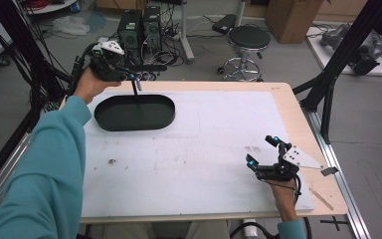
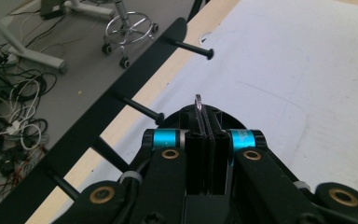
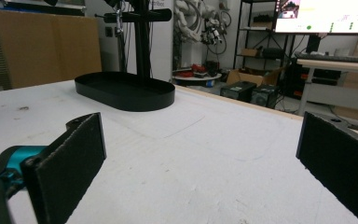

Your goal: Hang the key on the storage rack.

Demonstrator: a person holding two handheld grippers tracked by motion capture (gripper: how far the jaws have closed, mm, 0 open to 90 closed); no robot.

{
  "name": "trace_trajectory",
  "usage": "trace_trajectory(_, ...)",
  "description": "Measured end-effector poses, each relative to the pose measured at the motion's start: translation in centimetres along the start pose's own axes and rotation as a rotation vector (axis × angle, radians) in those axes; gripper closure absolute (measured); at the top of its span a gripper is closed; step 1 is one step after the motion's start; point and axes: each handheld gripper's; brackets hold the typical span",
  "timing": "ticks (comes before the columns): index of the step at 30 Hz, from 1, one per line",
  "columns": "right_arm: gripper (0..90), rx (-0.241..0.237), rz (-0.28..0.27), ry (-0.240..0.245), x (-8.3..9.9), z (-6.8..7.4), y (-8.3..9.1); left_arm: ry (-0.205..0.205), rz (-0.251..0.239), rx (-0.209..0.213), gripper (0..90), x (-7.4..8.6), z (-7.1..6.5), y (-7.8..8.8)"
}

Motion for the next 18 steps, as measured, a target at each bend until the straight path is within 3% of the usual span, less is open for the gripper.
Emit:
trace_trajectory(7, 0.6, 0.009, -0.015, -0.024, 1.0, -0.2, 0.1, 0.009, 0.028, -0.029, 88.2, 0.1, 0.3, -0.5)
trace_trajectory(18, 0.6, 0.022, -0.007, -0.029, 2.1, -0.3, 0.0, 0.031, 0.026, -0.058, 88.2, 0.3, 0.9, -0.9)
Point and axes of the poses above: each handheld gripper's, and its own axes: y roughly backward along the jaws, x roughly out of its underside, z roughly to its left, and after that the axes turned 6 degrees about x, right-handed
